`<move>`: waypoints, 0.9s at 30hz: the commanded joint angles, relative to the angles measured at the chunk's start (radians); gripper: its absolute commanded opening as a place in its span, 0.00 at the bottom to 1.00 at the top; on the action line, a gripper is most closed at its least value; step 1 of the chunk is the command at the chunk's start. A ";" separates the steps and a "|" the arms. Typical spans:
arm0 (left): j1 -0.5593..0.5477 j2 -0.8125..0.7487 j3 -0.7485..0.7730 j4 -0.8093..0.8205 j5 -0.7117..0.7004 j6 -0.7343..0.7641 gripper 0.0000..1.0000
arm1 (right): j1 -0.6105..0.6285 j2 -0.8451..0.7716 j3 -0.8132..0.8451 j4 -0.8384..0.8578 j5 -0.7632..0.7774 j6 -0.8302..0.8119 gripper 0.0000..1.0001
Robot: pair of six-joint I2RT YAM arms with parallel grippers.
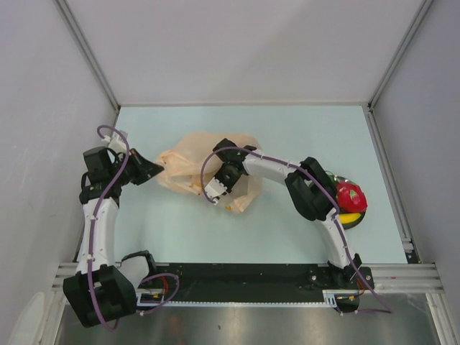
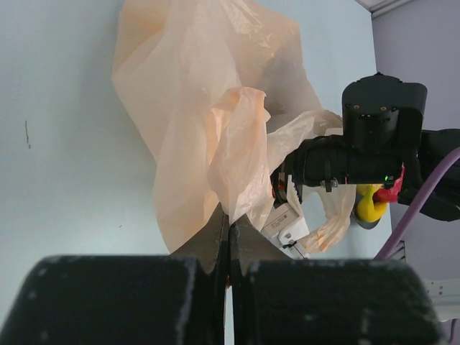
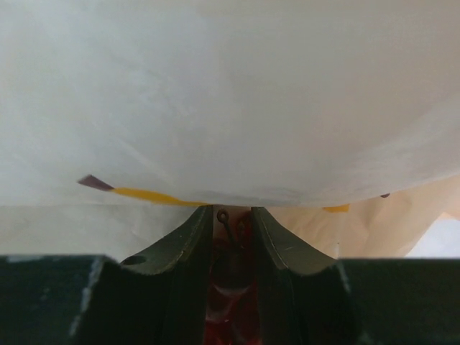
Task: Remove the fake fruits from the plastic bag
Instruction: Take out the fake fruit from the plastic bag.
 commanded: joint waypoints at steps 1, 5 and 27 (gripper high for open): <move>0.007 -0.007 0.001 0.045 0.028 -0.014 0.01 | -0.014 0.043 0.072 -0.045 0.051 -0.043 0.31; 0.007 -0.007 -0.001 0.040 0.033 -0.011 0.00 | -0.012 0.080 0.088 -0.045 0.102 -0.059 0.27; 0.007 -0.090 -0.038 0.220 0.111 -0.285 0.00 | 0.035 -0.429 0.040 -0.007 -0.168 0.719 0.00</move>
